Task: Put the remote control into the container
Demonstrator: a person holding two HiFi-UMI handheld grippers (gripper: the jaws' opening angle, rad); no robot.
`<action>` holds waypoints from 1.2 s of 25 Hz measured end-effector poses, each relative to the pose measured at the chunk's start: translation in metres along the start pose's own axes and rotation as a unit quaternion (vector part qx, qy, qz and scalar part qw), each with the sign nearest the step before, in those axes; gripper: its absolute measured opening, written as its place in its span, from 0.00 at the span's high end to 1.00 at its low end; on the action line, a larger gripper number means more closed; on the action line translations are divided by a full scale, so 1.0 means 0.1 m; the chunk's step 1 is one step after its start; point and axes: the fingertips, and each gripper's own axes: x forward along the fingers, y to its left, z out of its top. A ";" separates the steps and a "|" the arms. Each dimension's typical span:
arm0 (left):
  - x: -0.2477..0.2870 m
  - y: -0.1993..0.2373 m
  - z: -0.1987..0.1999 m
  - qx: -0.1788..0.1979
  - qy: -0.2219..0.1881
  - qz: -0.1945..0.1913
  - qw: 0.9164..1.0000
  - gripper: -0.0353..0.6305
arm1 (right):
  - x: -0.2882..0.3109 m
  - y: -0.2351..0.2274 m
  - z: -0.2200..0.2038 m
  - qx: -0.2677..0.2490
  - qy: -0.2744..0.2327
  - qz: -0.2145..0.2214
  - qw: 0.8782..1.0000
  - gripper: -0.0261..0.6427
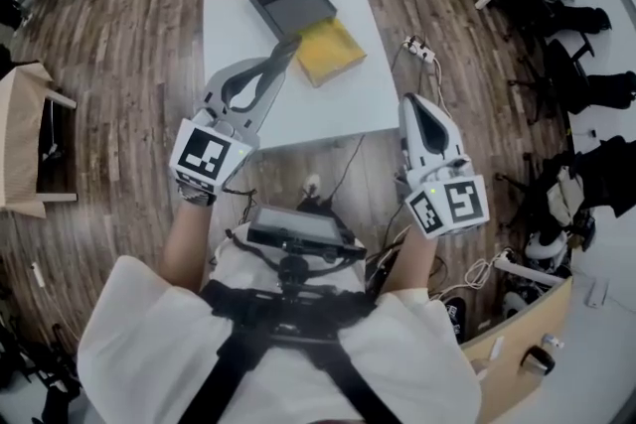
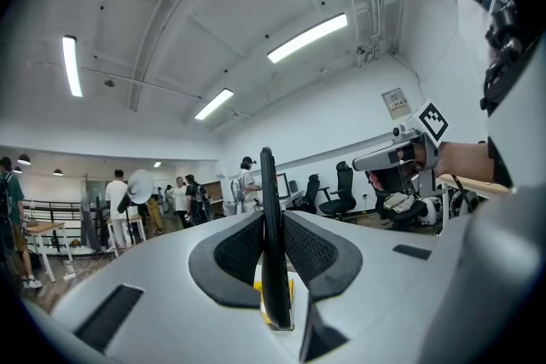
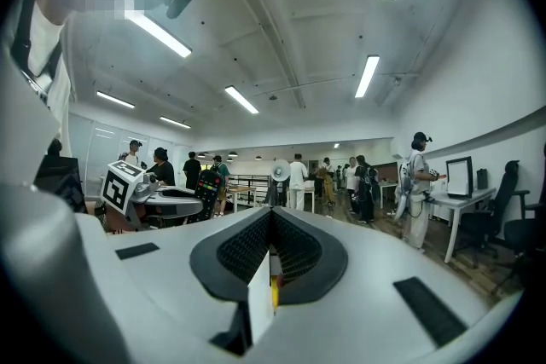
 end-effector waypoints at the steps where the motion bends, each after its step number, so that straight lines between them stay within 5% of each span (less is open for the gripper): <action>1: 0.05 0.00 0.00 -0.001 0.001 -0.001 1.000 0.83 | 0.03 -0.04 -0.01 0.002 0.002 0.002 1.000 0.96; 30: 1.32 0.04 -0.23 0.001 0.049 0.062 0.997 0.83 | 0.78 -1.13 -0.37 0.041 0.044 0.112 0.992 0.96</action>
